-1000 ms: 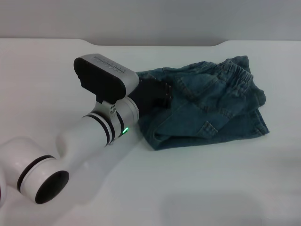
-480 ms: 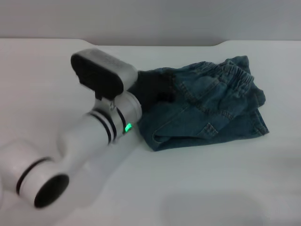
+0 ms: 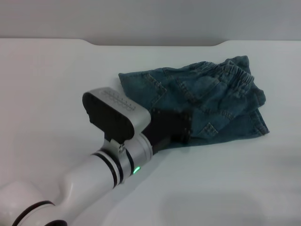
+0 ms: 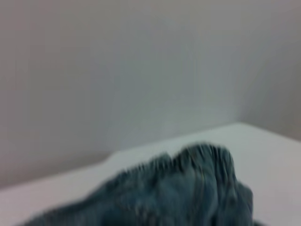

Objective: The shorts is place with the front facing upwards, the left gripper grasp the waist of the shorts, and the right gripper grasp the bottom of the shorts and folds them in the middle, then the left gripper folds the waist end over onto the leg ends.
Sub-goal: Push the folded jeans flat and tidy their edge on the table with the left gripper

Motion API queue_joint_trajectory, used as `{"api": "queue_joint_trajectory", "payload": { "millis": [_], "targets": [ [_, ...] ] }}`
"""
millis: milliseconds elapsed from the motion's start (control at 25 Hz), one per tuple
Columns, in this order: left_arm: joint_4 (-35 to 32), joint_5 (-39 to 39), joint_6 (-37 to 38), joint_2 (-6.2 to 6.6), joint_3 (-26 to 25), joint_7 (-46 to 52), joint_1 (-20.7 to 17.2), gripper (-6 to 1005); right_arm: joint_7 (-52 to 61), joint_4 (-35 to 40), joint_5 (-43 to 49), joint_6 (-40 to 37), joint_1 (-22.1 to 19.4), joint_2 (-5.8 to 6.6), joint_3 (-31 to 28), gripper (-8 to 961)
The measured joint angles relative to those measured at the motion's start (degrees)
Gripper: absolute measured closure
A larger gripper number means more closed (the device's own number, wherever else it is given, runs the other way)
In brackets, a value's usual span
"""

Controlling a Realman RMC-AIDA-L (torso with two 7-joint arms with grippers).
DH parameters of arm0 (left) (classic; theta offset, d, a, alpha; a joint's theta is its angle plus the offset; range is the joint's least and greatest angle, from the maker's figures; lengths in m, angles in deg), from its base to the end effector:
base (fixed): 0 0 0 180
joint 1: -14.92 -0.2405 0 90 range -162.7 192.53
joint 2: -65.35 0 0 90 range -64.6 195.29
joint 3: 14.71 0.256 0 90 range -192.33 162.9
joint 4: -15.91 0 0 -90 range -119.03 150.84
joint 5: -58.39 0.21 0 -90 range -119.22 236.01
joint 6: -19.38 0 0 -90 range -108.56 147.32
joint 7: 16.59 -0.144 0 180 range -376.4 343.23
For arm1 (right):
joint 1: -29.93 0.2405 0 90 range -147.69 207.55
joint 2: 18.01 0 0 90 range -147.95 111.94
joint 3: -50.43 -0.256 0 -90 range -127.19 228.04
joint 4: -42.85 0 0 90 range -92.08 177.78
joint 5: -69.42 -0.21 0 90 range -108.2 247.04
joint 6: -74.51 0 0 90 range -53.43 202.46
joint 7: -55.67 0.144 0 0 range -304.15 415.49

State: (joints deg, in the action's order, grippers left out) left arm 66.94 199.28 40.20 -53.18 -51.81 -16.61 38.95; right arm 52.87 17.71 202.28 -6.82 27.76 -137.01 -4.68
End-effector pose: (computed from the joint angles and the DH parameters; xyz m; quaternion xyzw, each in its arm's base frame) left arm -0.1787 0.3013 -0.1587 -0.8860 -0.2451 -0.2288 0.3202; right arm 0.3691 0.1985 0.0164 -0.5659 0.2279 0.2901 0.7373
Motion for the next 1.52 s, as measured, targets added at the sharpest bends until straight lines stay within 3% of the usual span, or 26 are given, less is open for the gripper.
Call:
{"api": "queue_joint_trajectory", "payload": {
  "millis": [200,640,1520],
  "targets": [
    [-3.11,-0.02,-0.18,-0.37,0.76,3.04,1.38,924,-0.06,0.0,0.12,0.08,0.15,0.0,0.0,954],
    [-12.39,0.0,1.21,-0.57,0.81,8.21,8.35,919,-0.01,0.0,0.24,0.13,0.07,-0.09,0.08,952],
    [-15.85,-0.07,4.99,-0.55,-0.89,8.29,11.1,908,0.24,0.0,0.3,0.33,0.32,-0.09,0.27,954]
  ]
}}
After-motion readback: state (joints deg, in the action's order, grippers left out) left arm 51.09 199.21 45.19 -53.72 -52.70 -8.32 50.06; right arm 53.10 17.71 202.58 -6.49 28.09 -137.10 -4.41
